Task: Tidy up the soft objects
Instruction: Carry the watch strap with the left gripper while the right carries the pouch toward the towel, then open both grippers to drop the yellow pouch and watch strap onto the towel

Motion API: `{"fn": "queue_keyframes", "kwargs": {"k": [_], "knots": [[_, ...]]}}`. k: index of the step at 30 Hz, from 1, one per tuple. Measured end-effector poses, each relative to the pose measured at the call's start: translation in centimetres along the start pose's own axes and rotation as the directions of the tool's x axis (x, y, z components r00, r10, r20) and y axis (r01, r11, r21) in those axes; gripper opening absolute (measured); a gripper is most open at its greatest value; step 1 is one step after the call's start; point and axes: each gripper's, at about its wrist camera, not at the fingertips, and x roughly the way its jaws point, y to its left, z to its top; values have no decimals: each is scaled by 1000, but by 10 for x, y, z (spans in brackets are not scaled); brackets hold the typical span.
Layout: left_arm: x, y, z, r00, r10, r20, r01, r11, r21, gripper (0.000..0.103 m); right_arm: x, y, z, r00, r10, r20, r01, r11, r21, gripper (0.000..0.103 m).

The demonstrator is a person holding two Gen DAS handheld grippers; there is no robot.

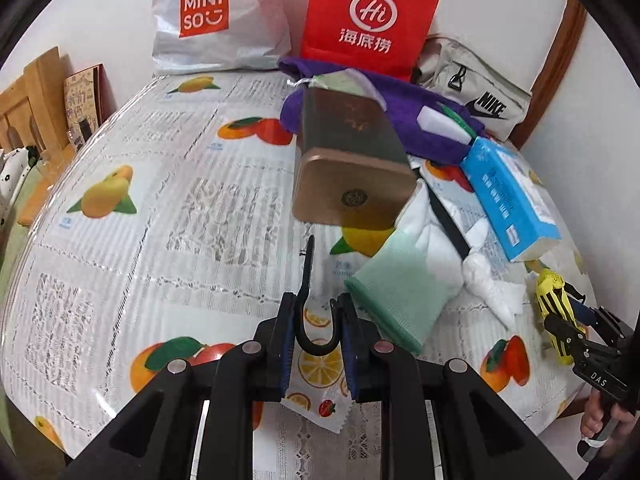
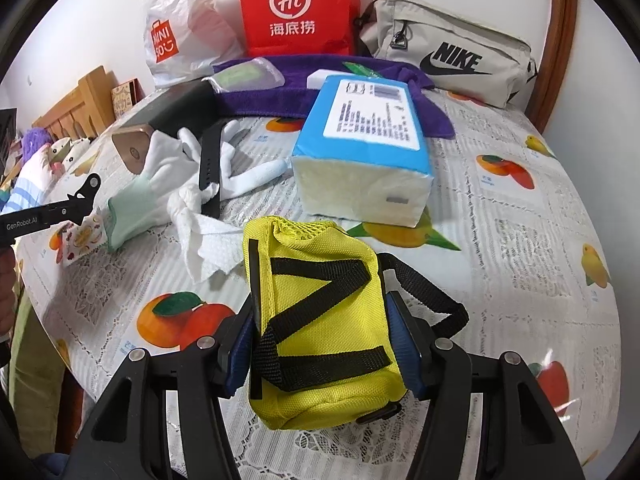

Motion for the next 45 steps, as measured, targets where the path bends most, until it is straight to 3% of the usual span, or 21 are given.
{"fn": "queue_keyframes", "kwargs": {"k": [11,17,31,45], "knots": [[-20,-17,35,999,-11,52,10,1000,21,20,-35,-17,43,995,3,100,-4,1000,10,59],[-20,-26,64,998,-12,66,10,999,37,20,-32,-25,78,992,6,128,-8,1000,18,59],[15,-43,135,998,-11,67,6,998,61,20,4,-35,171,985,60,162,-65,998,26,59],[70,-54,201,999,-41,30,40,998,51,22,69,-48,239,988,108,114,-112,993,31,59]]}}
